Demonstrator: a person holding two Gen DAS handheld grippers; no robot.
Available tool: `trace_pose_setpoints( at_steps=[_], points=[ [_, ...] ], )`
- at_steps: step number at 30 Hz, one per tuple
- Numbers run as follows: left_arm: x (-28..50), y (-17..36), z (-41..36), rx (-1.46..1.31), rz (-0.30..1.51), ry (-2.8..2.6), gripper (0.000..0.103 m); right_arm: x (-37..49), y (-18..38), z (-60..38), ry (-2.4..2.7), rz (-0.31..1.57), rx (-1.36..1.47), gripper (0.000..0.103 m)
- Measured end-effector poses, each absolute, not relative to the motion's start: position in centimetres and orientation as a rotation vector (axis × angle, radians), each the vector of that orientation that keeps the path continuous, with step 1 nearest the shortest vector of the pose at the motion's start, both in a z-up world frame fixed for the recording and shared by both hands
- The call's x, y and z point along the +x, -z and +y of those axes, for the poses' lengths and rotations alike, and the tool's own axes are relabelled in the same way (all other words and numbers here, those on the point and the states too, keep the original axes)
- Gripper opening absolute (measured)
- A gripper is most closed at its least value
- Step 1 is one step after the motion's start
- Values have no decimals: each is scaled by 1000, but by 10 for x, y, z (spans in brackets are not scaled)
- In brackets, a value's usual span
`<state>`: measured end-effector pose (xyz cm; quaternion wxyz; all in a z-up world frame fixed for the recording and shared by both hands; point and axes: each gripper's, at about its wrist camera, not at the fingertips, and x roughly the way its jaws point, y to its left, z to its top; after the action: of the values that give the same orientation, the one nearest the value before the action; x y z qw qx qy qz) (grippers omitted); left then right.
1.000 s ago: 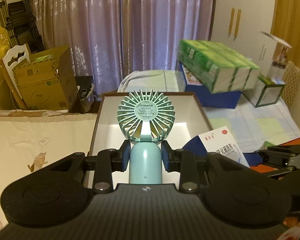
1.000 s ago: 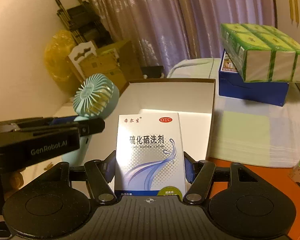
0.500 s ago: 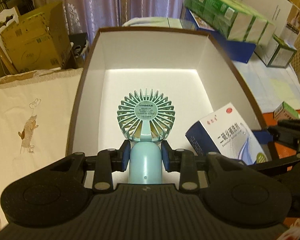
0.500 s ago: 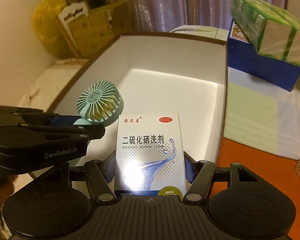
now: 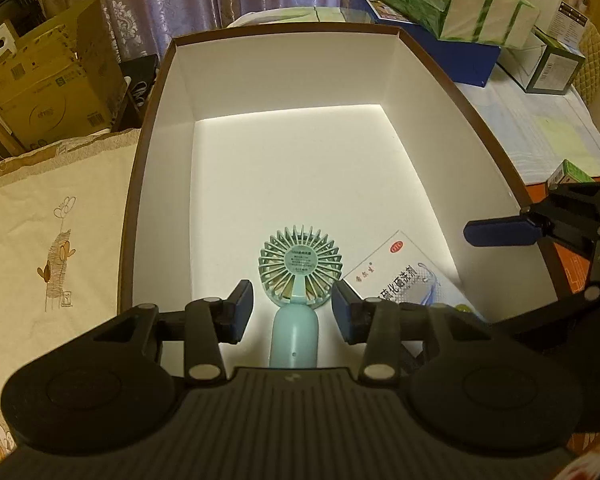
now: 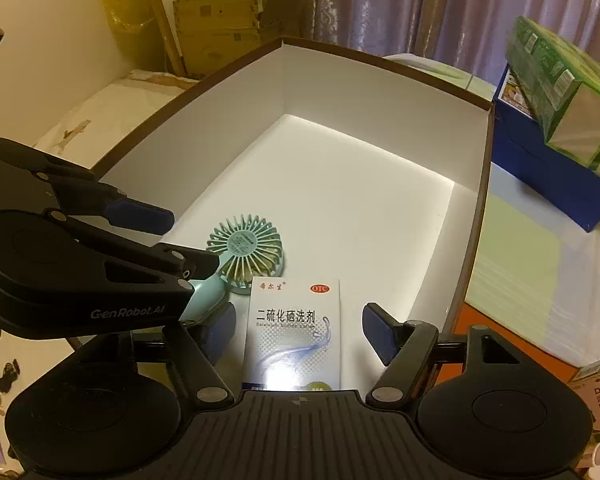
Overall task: Organize rigid objects
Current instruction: 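Open the left tool dropping the fan into the shoebox while the right tool releases the lotion box, then withdraw both open tools from the shoebox back toward the remaining items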
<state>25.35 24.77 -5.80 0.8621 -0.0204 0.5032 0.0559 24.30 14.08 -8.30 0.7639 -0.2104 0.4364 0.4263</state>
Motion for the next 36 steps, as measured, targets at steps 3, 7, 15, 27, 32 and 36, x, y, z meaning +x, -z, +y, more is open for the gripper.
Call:
trace_pose_setpoints(
  at_steps=[3, 7, 15, 27, 32, 36],
  points=[
    [253, 57, 248, -42, 1055, -114, 39, 244, 83, 141, -925, 949, -461, 68],
    [251, 55, 248, -40, 1053, -110, 39, 244, 82, 141, -924, 945, -465, 68],
    [248, 49, 245, -41, 1037, -110, 39, 241, 79, 137, -927, 943, -452, 68],
    [238, 32, 235, -34, 993, -116, 39, 235, 69, 120, -939, 914, -409, 68],
    [229, 17, 227, -32, 952, -114, 39, 230, 57, 102, -946, 885, -353, 68],
    [219, 1, 217, -31, 911, -108, 39, 226, 43, 82, -953, 856, -293, 68]
  ],
)
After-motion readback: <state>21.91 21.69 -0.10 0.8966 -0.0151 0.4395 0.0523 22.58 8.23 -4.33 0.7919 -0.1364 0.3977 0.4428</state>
